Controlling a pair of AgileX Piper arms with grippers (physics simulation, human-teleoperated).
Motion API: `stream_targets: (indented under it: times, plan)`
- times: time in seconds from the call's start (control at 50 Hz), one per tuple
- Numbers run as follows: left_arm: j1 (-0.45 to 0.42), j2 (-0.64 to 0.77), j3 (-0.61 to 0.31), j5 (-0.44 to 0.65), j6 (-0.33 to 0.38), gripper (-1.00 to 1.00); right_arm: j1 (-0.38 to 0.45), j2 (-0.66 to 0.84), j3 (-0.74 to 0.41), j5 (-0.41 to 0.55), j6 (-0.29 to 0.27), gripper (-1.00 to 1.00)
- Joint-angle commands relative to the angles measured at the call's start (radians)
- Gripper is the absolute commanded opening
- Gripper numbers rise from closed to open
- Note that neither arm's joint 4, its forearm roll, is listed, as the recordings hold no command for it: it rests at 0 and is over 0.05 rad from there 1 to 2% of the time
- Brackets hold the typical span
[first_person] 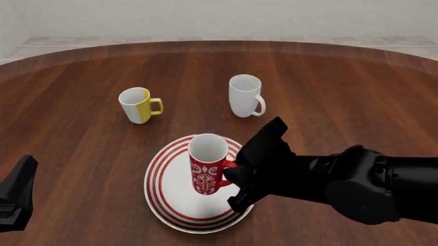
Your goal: Pick up the red mug and put it on the plate
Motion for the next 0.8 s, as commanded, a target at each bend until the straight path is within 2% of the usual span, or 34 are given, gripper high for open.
stream_targets:
  times: [0.02, 0.8]
  plan:
    - [0.001, 0.0, 0.0, 0.0, -0.002, 1.0, 0.001, 0.028, -0.001, -0.026, 0.009, -1.0]
    - [0.003, 0.0, -0.001, 0.0, -0.007, 1.0, -0.01, 0.105, -0.009, -0.084, 0.024, -1.0]
